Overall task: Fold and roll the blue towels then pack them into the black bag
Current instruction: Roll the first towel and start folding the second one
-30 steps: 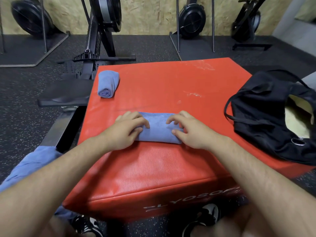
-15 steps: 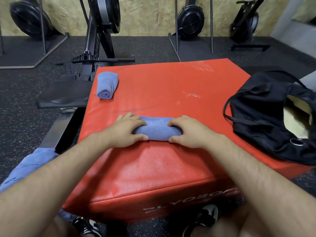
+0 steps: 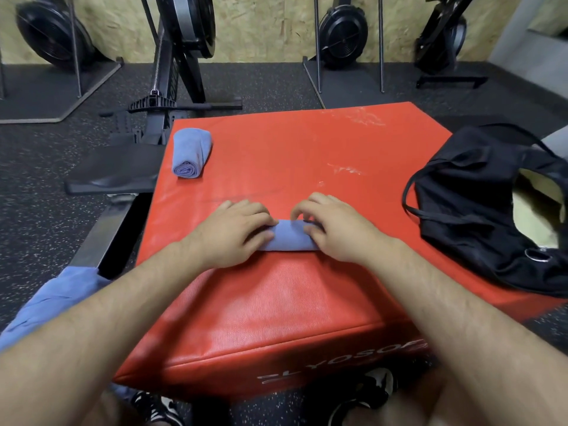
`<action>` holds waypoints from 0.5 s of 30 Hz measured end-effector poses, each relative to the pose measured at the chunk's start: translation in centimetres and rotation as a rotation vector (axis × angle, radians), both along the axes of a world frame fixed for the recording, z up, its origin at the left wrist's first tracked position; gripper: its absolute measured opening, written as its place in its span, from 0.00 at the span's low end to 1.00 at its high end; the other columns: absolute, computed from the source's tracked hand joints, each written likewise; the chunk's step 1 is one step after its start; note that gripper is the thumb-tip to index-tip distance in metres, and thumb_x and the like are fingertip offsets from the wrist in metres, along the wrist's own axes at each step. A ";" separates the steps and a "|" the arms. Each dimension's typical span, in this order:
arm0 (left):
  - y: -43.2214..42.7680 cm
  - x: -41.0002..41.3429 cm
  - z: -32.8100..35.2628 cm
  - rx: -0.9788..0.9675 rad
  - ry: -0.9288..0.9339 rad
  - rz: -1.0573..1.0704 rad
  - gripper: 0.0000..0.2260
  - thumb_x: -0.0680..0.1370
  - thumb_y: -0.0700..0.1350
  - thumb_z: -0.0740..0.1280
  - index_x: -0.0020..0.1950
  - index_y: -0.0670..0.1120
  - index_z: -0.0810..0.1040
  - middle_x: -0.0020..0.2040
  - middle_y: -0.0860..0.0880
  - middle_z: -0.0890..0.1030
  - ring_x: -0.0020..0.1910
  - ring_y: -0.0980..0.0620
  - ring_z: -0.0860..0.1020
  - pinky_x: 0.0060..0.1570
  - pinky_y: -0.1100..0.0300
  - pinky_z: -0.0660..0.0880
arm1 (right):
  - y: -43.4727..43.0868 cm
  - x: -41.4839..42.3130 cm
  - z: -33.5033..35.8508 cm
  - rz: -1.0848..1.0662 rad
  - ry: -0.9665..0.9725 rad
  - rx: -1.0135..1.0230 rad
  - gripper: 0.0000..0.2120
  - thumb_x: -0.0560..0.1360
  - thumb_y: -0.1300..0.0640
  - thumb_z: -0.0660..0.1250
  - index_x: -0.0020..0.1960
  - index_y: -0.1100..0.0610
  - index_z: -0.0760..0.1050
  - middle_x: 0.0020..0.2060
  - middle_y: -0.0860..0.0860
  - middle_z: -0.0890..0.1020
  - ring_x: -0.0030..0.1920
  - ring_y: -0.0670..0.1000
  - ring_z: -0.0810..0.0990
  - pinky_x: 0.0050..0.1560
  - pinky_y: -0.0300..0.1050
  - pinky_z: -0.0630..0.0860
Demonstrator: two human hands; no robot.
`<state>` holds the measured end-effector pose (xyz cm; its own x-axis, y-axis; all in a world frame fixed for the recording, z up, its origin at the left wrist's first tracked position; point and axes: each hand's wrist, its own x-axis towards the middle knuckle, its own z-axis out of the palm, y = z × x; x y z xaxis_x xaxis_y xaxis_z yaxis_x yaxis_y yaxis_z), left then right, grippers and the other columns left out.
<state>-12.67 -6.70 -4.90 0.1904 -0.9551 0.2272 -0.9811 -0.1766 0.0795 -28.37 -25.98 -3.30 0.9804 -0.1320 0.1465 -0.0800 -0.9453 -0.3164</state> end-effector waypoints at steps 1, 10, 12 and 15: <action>-0.1 0.4 -0.3 0.037 -0.008 0.014 0.21 0.80 0.62 0.55 0.64 0.54 0.76 0.59 0.57 0.77 0.57 0.52 0.75 0.54 0.52 0.70 | 0.2 0.1 0.0 0.001 -0.009 -0.055 0.12 0.78 0.56 0.63 0.58 0.43 0.74 0.52 0.44 0.75 0.54 0.51 0.73 0.57 0.50 0.71; -2.6 3.0 -2.4 0.177 0.010 0.066 0.35 0.73 0.73 0.57 0.73 0.54 0.66 0.60 0.54 0.74 0.60 0.50 0.73 0.57 0.55 0.67 | -0.2 2.6 -1.5 -0.049 0.124 -0.163 0.28 0.71 0.37 0.71 0.66 0.47 0.71 0.60 0.46 0.76 0.61 0.52 0.72 0.61 0.51 0.72; -3.0 3.6 -2.4 0.179 0.086 0.061 0.36 0.72 0.73 0.60 0.73 0.53 0.66 0.59 0.53 0.72 0.58 0.50 0.72 0.58 0.55 0.69 | -0.6 3.2 -2.0 -0.054 0.143 -0.112 0.28 0.71 0.38 0.72 0.67 0.47 0.71 0.59 0.47 0.76 0.61 0.52 0.72 0.60 0.51 0.72; -3.0 4.5 -1.9 0.160 0.256 0.082 0.36 0.71 0.70 0.68 0.74 0.53 0.67 0.59 0.53 0.73 0.58 0.52 0.73 0.61 0.55 0.71 | -1.7 3.7 -1.9 -0.056 0.139 0.046 0.27 0.71 0.41 0.73 0.66 0.48 0.73 0.56 0.48 0.73 0.58 0.52 0.74 0.59 0.52 0.73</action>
<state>-8.16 -9.71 -6.82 0.2996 -0.9540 0.0105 -0.9149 -0.2842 0.2867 -24.67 -27.70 -5.19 0.9817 -0.1907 0.0021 -0.1785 -0.9230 -0.3409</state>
